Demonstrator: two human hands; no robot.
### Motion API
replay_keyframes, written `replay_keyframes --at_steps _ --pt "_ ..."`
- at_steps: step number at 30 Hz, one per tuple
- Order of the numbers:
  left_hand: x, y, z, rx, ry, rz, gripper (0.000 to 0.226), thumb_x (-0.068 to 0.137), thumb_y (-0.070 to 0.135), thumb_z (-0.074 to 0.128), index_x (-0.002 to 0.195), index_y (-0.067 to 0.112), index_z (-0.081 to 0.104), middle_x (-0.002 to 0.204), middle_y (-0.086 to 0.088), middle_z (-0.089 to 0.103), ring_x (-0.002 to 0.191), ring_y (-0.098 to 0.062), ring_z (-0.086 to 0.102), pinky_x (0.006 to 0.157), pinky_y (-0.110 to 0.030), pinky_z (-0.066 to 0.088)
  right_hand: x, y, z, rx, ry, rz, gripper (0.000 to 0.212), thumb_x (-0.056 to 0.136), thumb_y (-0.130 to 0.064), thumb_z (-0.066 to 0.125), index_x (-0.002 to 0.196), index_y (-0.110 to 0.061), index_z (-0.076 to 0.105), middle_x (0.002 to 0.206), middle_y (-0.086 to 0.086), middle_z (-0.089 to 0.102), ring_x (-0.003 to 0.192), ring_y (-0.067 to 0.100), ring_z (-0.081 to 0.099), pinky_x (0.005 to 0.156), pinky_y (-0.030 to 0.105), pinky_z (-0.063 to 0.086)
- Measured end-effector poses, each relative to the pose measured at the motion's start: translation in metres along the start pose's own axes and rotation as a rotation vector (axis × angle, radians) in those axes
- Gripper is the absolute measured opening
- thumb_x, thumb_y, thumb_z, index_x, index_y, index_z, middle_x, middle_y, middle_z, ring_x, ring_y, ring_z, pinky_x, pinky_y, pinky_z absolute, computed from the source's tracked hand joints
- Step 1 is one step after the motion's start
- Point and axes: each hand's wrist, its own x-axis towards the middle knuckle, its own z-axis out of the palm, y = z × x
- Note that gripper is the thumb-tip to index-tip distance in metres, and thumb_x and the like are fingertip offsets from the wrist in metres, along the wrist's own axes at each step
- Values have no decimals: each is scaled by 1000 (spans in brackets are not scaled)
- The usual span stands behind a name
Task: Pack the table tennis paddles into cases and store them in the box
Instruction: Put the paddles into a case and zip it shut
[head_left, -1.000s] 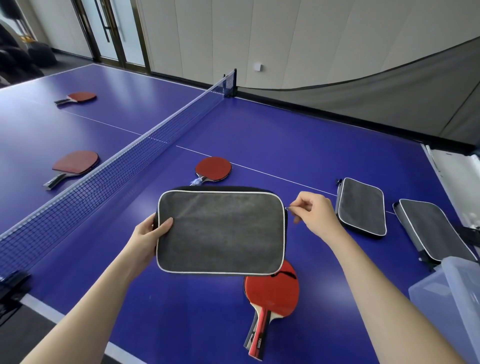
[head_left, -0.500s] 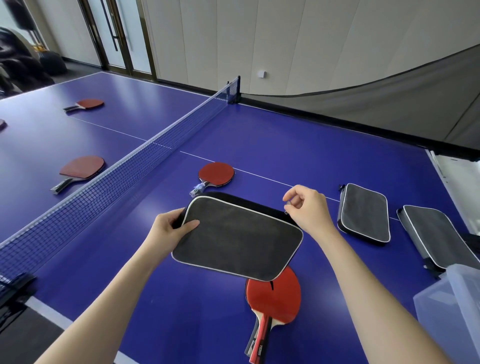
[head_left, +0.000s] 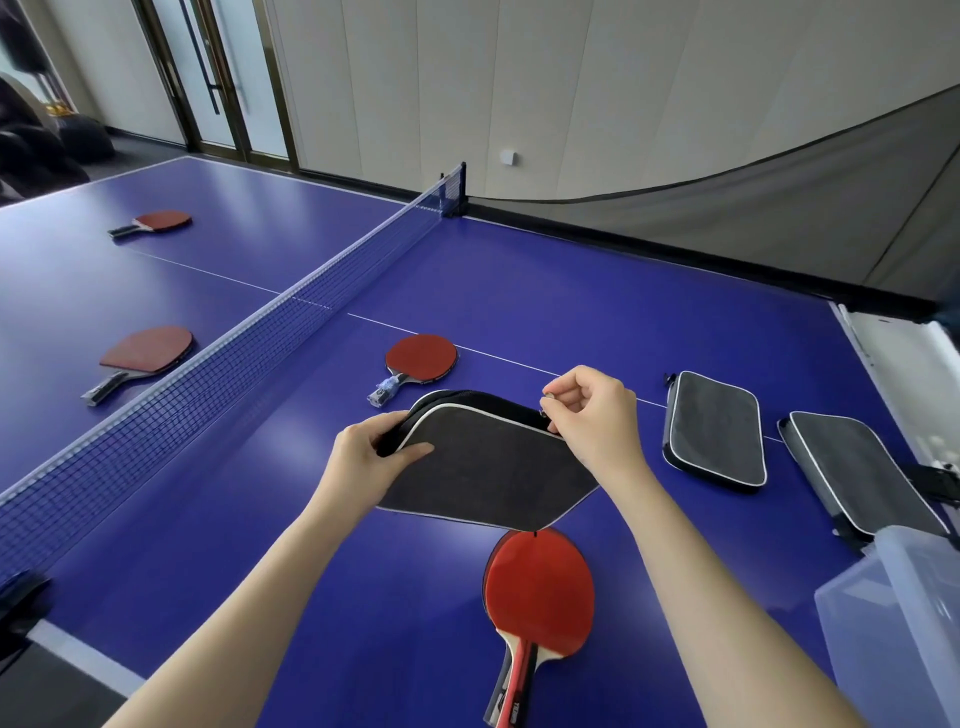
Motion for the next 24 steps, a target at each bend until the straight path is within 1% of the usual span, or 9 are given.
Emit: replay_keyframes --at_steps 4,6,7,10,13,17,20,22,24 --pt "4 6 8 67 -22 25 31 76 15 79 105 24 71 87 21 69 81 11 61 69 -1 42 -1 -11 1 40 -1 4 9 81 -10 67 76 -17 65 66 -7 66 58 6 65 56 15 52" --pt "6 10 12 112 -55 50 32 77 17 79 108 21 71 92 16 69 85 6 61 72 -3 42 -2 -17 3 61 -5 9 9 81 -10 67 76 -17 64 65 -8 66 55 4 64 54 10 49" --pt "6 12 15 137 -75 70 32 78 17 78 109 20 70 94 12 69 87 0 62 74 -6 43 -3 -19 4 73 -9 10 8 81 -11 67 76 -17 65 65 -8 66 55 4 64 53 9 48" --pt "8 19 23 211 -122 123 32 79 17 77 110 18 70 96 3 69 90 -15 62 82 -28 50 -6 -26 8 94 -15 -1 7 81 -12 68 77 -16 65 67 -6 67 57 7 65 55 12 51" --pt "10 23 28 226 -127 136 32 79 20 77 109 18 68 98 4 69 91 -14 61 82 -27 49 -7 -30 8 126 43 3 5 81 -12 68 78 -15 66 69 -4 68 62 11 66 58 19 53" --pt "10 23 28 144 -103 64 31 75 25 80 102 23 66 92 11 68 86 -4 61 74 -16 46 -1 -27 0 256 153 81 5 81 -10 67 79 -14 66 69 -1 68 57 6 63 54 13 49" --pt "9 20 25 49 -95 -49 31 73 21 82 98 23 64 89 9 68 83 -8 63 72 -22 51 6 -25 -10 475 235 209 9 80 -5 67 76 -13 65 66 0 68 50 3 57 54 16 49" --pt "8 17 25 -51 -90 -104 31 73 12 82 97 21 64 92 3 69 88 -16 64 76 -27 54 10 -22 -18 602 285 275 13 80 -1 67 74 -13 64 62 -2 67 48 3 56 52 14 48" --pt "5 18 27 -166 -90 -127 30 73 5 80 96 18 66 93 -2 69 92 -18 64 76 -25 55 13 -17 -25 675 316 329 15 80 1 66 74 -12 64 60 -4 67 48 3 56 52 14 48"
